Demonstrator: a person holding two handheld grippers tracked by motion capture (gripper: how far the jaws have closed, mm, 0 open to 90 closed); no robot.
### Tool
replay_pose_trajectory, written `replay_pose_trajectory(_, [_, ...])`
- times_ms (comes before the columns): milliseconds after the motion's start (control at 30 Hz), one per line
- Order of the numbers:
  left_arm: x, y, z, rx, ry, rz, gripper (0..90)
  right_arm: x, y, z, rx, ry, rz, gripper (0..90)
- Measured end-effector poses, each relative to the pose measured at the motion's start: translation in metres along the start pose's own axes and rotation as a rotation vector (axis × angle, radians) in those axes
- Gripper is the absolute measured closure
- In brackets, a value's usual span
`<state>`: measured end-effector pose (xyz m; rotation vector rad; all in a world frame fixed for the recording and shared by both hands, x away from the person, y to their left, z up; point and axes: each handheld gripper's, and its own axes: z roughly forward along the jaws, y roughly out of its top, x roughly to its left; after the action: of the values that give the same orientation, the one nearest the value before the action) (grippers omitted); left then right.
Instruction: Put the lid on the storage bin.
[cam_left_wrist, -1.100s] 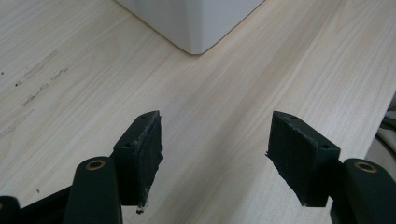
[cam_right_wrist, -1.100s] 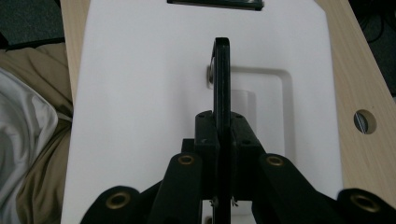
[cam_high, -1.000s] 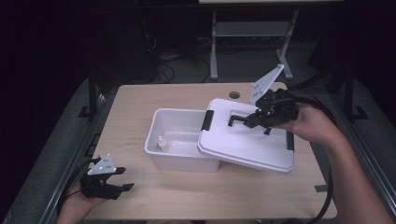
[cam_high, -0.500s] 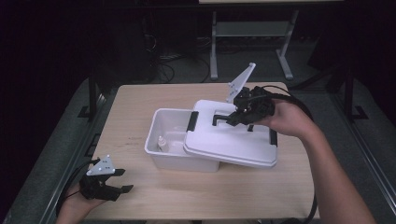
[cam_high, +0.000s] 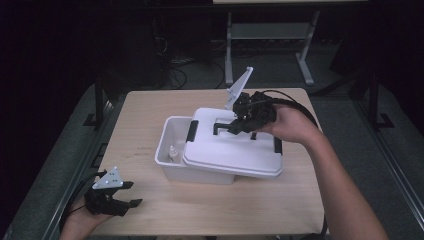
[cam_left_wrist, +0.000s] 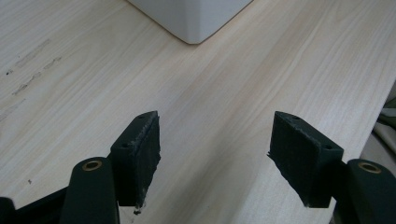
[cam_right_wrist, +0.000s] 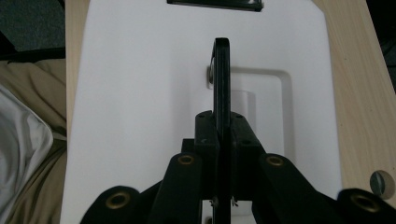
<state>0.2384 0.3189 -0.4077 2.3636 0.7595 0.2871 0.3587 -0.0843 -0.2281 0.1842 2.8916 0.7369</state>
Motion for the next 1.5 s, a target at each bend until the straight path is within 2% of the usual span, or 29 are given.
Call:
replay_pose_trajectory(600, [0.003,-0.001,0.0,0.001,0.007,-0.01,29.4,-0.011,0.031,0.038,0.022,0.028,-0.023,83.8])
replay_pose_trajectory(867, [0.002,0.0,0.003,0.005,0.004,-0.01,26.7,-0.016,0.039,0.047,0.004,0.035,-0.025,83.8])
replay_pose_trajectory(967, [0.002,0.0,0.003,0.012,0.013,-0.008,26.7,-0.018,0.041,0.05,0.001,0.035,-0.025,83.8])
replay_pose_trajectory(1500, [0.002,0.0,0.002,0.006,0.007,-0.008,26.8,-0.023,0.051,0.067,-0.017,0.057,-0.032,83.8])
